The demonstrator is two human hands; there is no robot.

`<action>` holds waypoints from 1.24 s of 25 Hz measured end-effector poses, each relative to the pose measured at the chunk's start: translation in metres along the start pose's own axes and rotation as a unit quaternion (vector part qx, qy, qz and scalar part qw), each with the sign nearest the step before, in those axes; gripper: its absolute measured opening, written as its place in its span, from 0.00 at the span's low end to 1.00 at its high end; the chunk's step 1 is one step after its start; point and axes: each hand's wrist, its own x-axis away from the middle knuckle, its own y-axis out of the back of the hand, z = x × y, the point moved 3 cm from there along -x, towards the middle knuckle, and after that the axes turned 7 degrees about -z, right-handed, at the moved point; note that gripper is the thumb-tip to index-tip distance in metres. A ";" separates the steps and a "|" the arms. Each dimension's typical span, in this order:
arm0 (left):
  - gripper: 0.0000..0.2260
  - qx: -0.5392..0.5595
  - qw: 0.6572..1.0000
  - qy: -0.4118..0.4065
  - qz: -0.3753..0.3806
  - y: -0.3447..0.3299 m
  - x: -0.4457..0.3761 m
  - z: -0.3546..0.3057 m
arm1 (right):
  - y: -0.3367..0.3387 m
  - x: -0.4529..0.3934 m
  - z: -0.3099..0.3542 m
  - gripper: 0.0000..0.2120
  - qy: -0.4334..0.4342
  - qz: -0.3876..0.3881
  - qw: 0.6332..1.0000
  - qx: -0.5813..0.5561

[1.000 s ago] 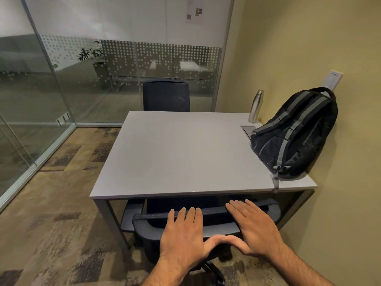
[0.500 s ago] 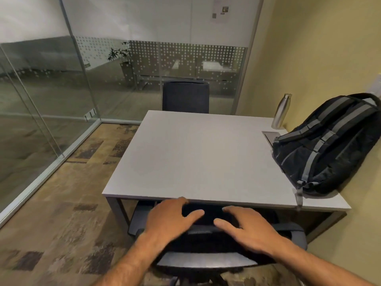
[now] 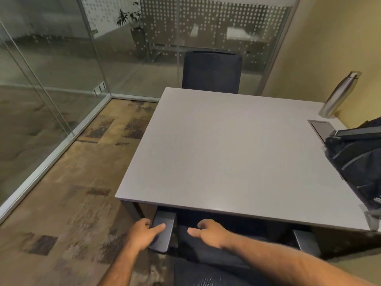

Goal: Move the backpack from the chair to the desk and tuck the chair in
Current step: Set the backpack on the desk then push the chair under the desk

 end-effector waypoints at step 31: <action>0.06 0.242 0.964 0.110 0.030 -0.083 -0.164 0.036 | -0.125 -0.216 -0.003 0.21 -0.101 0.075 0.918 -0.375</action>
